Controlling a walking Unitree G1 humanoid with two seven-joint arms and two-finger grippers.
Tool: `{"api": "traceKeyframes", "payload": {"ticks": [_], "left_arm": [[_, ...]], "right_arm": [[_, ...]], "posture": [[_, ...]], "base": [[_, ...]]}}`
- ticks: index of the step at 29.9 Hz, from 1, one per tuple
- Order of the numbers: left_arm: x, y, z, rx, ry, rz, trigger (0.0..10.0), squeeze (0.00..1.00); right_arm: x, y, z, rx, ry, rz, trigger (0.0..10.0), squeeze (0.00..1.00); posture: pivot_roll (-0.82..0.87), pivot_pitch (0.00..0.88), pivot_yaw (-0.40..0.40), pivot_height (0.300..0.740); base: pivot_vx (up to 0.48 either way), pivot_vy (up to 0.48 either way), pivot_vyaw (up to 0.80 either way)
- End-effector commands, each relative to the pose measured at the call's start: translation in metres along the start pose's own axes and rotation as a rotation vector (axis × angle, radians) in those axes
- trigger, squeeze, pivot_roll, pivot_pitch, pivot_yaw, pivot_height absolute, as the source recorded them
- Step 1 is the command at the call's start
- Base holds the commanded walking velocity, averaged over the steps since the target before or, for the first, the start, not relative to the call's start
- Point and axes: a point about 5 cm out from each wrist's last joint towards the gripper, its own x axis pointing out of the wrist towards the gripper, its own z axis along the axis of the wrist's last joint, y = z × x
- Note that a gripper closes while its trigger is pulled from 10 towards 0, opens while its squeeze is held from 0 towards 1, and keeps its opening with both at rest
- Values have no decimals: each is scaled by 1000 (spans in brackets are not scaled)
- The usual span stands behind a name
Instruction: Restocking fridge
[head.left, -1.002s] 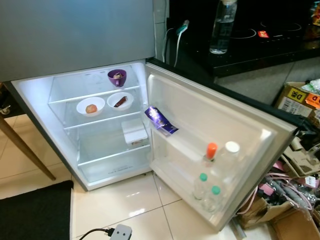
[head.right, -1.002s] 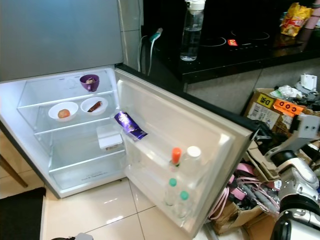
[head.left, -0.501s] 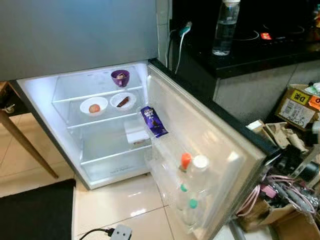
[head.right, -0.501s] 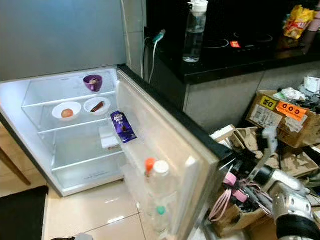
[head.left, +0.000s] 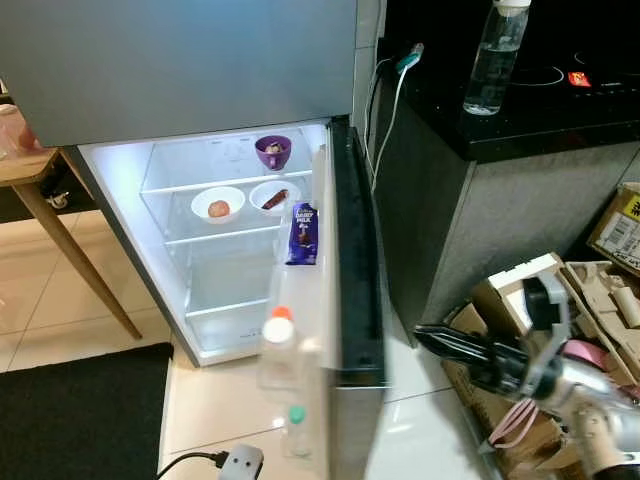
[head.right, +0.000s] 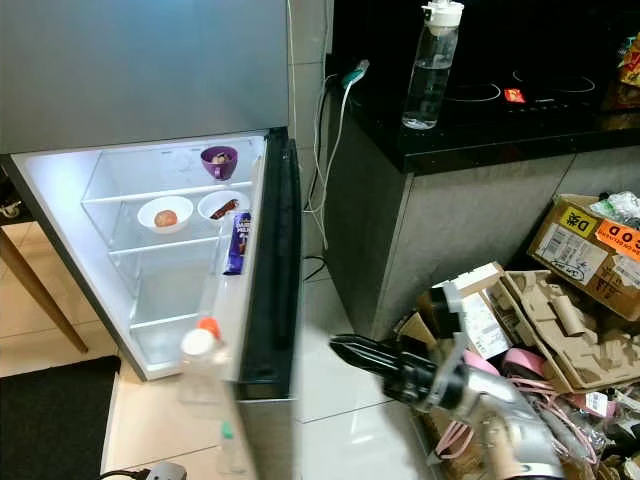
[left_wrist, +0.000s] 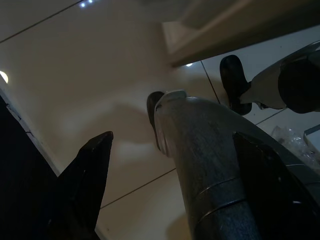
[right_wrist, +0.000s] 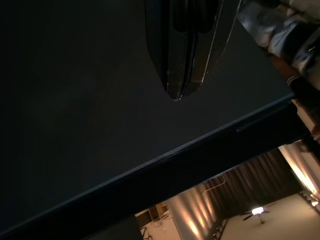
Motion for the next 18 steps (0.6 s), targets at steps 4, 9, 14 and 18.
{"api": "traceKeyframes", "payload": {"ticks": [4,9,14,18], "left_arm": [[-2,2,-9,16,46,3,10000,0],[-2,2,-11,20,53,9,10000,0],[-3,2,-13,20,57,24,10000,0],[-4,3,-15,19,64,30,10000,0]], "right_arm": [[12,-16,-2,-42,-34,-194,10000,0],[10,-36,-5,-78,-47,-453,10000,0],[5,-42,-8,-88,-44,-544,10000,0],[4,-38,-12,-85,-31,-513,10000,0]], "posture": [[-53,24,0,740],[-52,27,-3,740],[-52,27,-3,740],[-56,26,0,740]], "base": [[0,0,0],[0,0,0],[0,0,0],[0,0,581]]}}
